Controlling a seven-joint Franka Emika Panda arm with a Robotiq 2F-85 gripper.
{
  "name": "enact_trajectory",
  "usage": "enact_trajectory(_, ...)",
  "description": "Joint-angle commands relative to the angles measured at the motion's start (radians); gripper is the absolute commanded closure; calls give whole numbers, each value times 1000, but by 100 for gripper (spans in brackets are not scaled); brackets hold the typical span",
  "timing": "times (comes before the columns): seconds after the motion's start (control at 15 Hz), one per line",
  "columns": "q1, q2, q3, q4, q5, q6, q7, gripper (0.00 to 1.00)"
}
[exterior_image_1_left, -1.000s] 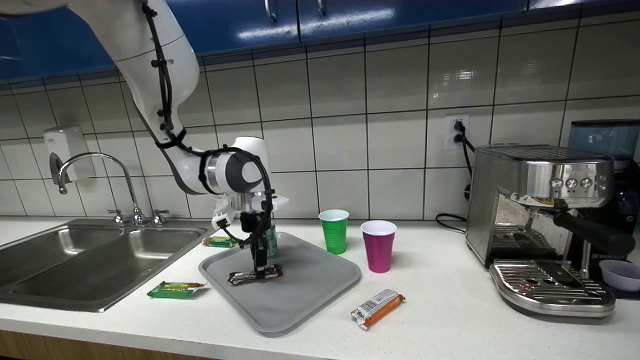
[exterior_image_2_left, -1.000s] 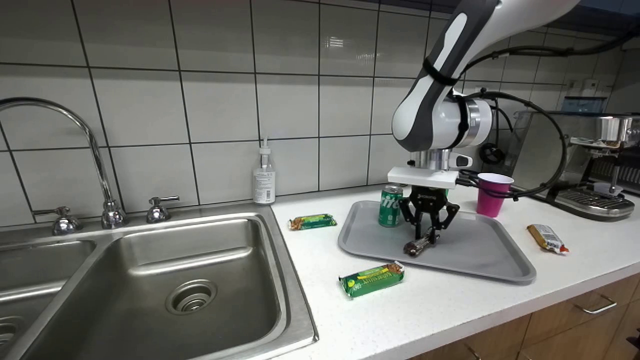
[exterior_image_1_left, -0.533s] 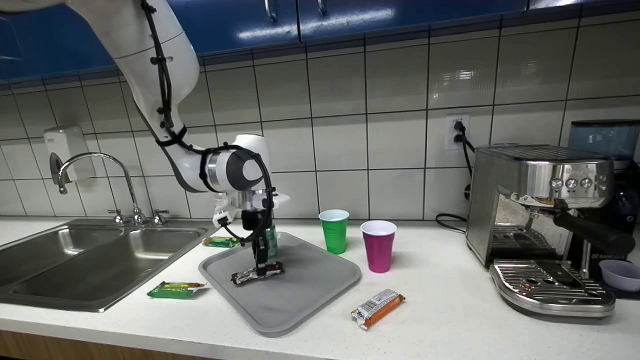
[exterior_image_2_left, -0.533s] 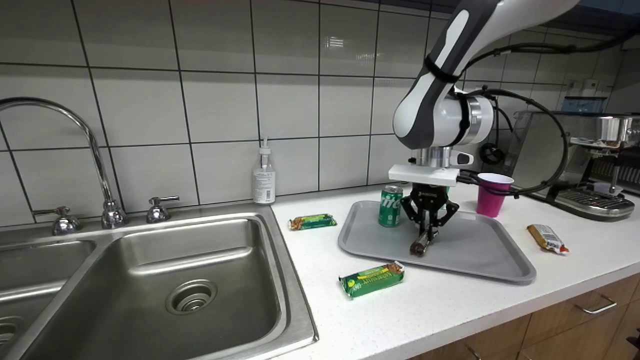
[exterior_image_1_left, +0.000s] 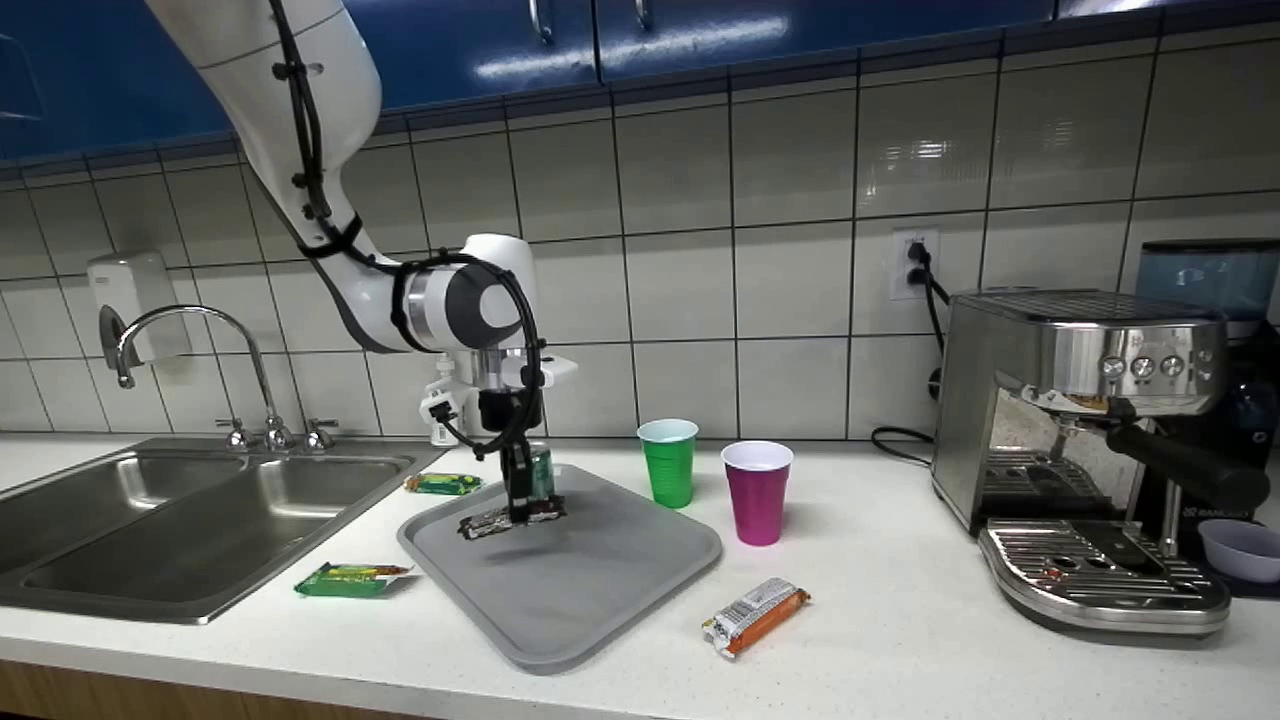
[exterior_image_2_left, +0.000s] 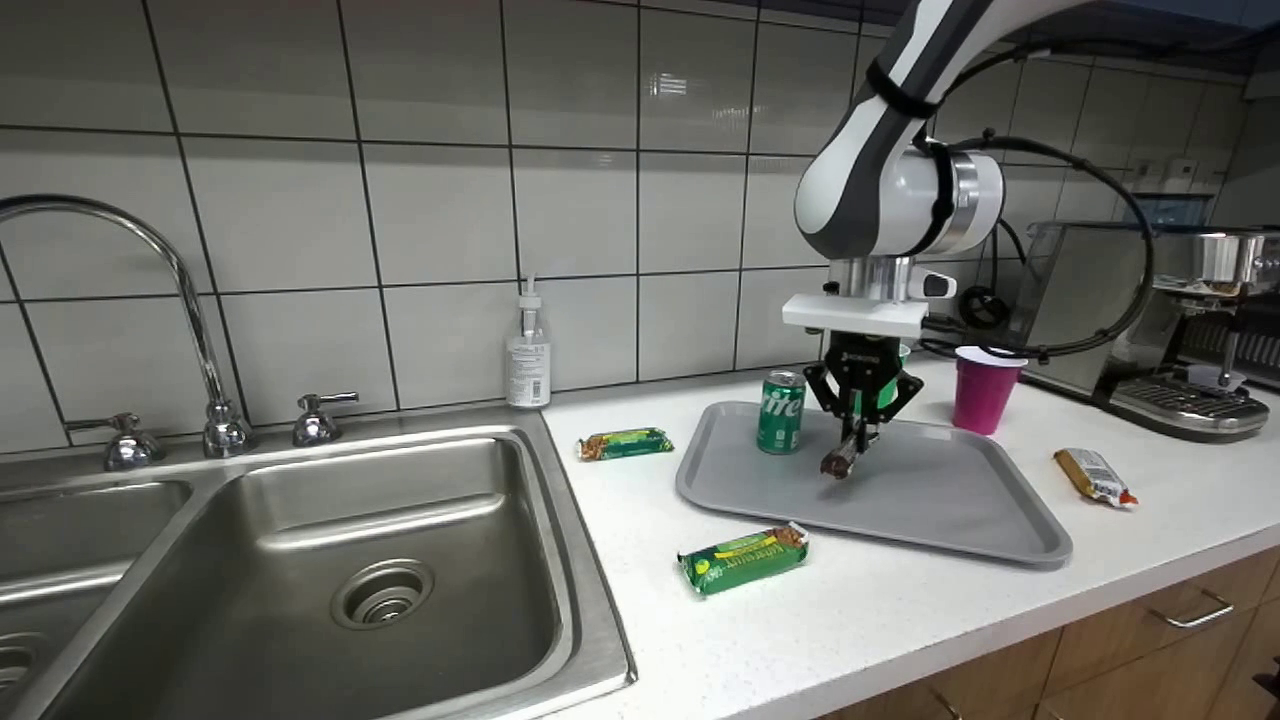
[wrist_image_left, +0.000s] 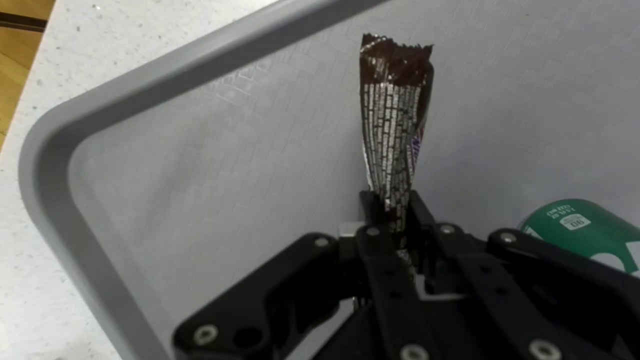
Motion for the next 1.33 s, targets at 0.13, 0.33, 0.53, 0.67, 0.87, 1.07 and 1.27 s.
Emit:
enact_trajectory(0.13,4,-93,34,-41,-8,-50,4,96)
enact_trajectory(0.33,11,-102,57,-44,-6,-51,6,96)
enact_trajectory(0.53,20,-100,79,-37,-1,-51,3,96)
enact_trajectory(0.67,31,-97,90,-36,-8,-41,0,96)
enact_trajectory(0.87,59,-88,99,-31,-40,-21,0,96)
enact_trajectory(1.07,89,-79,103,-23,-85,-10,-5,96)
enact_trajectory(1.27,116,-71,107,-10,-133,3,-8,96)
